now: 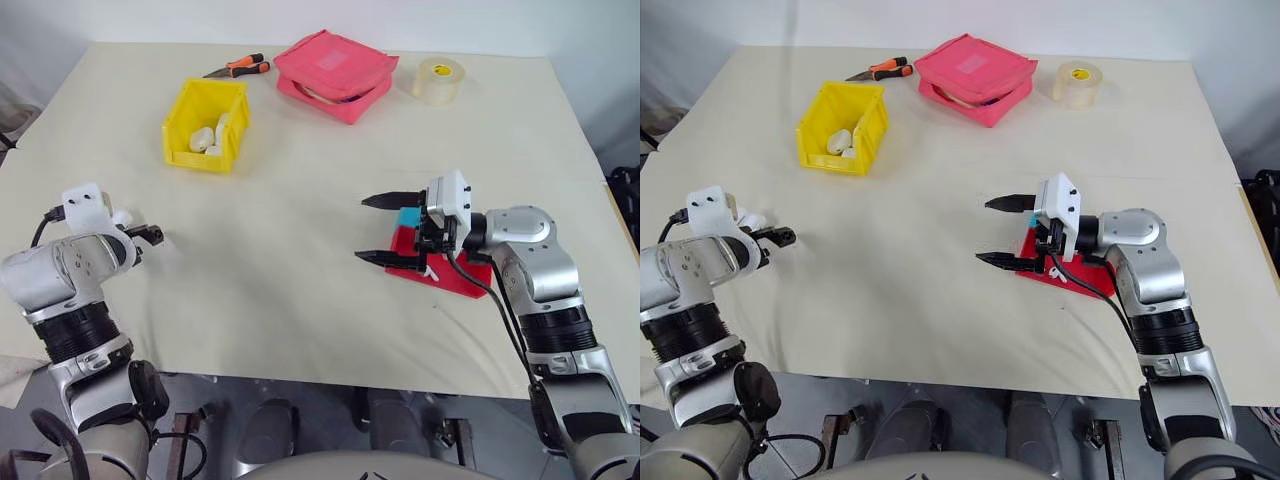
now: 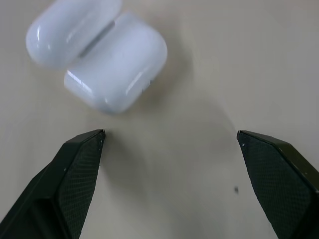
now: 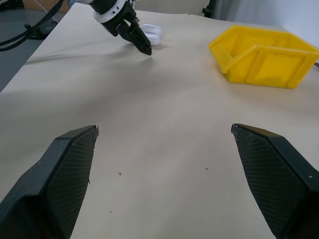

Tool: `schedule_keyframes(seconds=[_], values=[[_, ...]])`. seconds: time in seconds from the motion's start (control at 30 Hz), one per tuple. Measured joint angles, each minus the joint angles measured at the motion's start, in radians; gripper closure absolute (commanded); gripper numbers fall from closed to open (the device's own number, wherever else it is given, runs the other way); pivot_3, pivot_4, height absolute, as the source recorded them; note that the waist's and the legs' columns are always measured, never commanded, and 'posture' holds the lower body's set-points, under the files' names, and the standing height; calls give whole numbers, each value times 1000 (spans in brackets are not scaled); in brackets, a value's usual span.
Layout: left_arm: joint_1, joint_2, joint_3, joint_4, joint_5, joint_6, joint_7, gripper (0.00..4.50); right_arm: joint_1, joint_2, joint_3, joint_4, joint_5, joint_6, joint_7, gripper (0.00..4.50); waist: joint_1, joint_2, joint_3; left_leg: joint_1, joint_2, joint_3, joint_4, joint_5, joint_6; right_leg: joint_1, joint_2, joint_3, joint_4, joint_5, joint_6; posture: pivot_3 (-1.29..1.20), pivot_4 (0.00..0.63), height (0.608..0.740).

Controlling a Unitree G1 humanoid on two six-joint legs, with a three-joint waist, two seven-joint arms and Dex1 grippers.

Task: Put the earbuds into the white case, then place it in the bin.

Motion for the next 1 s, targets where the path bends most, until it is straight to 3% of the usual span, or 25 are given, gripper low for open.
schedule_keyframes(seconds=[0.47,0.63,0.8,1.0], values=[[-79,137,-30,315,6,-205,-23,0,1,-1,0,0,2,0,-17,24,-26,0,0,-1,2,-1,-1,0,0,-1,1,-1,-1,0,-1,0,150,740],[-80,169,-33,350,6,-224,-27,0,1,-1,0,0,2,0,-17,24,-31,0,1,-2,2,-1,-1,0,0,-2,1,-2,-1,0,-1,0,150,740],[-73,114,-1,269,5,-179,28,0,1,-1,0,1,-1,-1,-16,24,-28,0,1,-3,1,-1,-1,0,0,-2,0,-2,-2,0,0,0,150,740],[-84,-12,128,183,6,-195,178,0,-6,0,0,6,-9,-2,-12,24,-21,-1,1,-3,1,-1,-1,0,0,-1,0,-2,-3,0,0,0,150,740]])
